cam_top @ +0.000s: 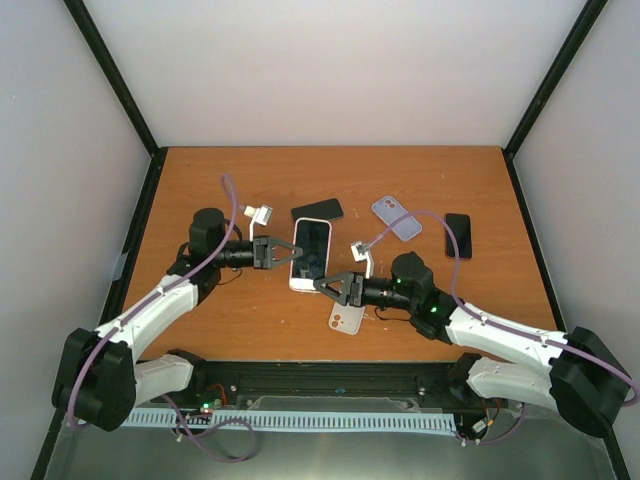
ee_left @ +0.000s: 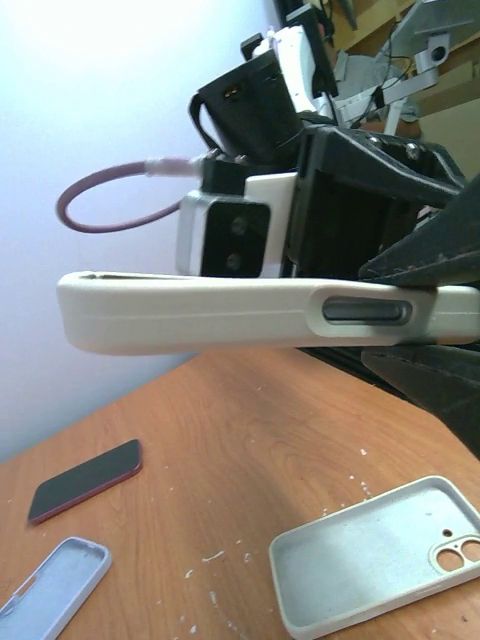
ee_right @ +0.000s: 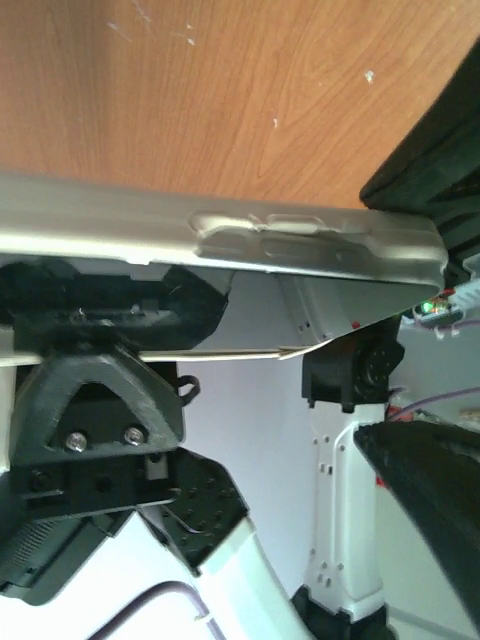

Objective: Put the phone into the phone case

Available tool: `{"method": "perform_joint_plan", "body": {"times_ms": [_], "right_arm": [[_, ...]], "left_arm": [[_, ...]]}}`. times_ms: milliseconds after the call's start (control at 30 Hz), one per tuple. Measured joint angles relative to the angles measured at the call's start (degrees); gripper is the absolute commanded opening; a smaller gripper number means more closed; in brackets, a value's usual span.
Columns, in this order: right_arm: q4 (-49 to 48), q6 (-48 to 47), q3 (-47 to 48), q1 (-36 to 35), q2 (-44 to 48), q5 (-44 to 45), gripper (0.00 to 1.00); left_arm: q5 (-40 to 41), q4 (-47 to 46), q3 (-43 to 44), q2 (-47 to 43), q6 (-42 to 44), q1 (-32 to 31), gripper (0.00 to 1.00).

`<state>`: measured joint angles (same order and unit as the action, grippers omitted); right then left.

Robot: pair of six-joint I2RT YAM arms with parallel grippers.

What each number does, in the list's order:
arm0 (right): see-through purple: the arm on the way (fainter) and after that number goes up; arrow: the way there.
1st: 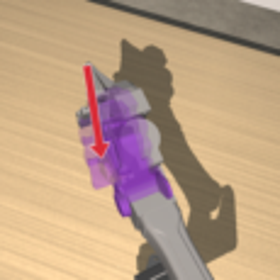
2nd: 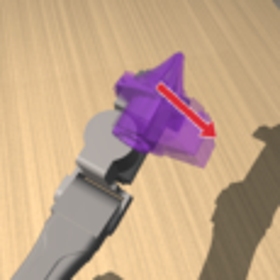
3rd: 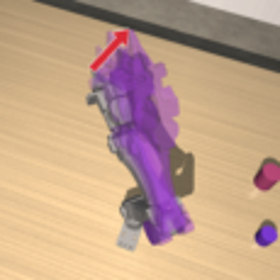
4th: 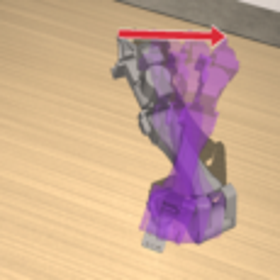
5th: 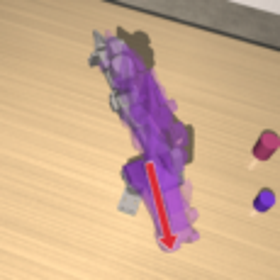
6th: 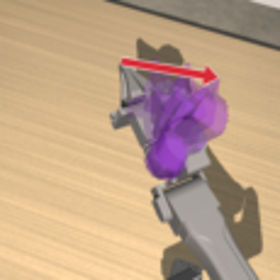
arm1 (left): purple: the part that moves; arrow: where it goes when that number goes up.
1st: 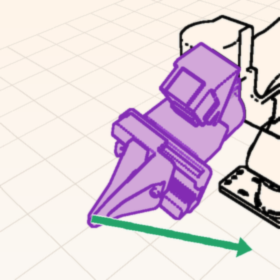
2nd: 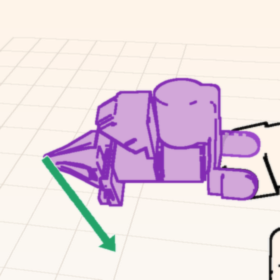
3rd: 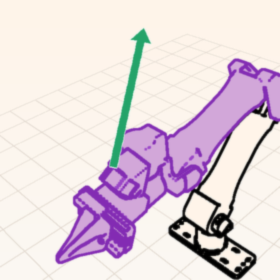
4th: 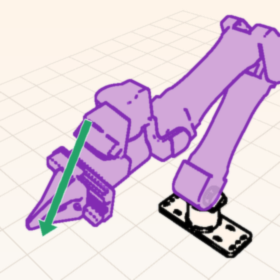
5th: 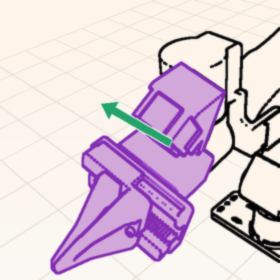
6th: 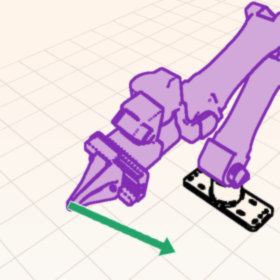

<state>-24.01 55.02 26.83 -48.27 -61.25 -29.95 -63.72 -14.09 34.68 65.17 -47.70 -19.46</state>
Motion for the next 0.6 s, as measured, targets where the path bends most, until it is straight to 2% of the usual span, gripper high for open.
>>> {"method": "perform_joint_plan", "body": {"times_ms": [133, 267, 600], "right_arm": [[-0.5, 1.3, -0.5, 0.1, 0.5, 0.3, 0.22], [0.9, 2.1, -0.8, 0.2, 1.6, 2.3, 0.05], [-0.2, 8.0, -0.9, 0.1, -0.8, 3.6, 0.03]], "left_arm": [[1.4, 0.8, 1.9, 1.1, 0.2, 0.0, 0.00], [2.9, 4.6, 4.0, 1.4, 2.2, -0.3, 0.00], [5.9, 10.6, 5.3, 2.0, 5.6, -0.3, 0.00]]}}
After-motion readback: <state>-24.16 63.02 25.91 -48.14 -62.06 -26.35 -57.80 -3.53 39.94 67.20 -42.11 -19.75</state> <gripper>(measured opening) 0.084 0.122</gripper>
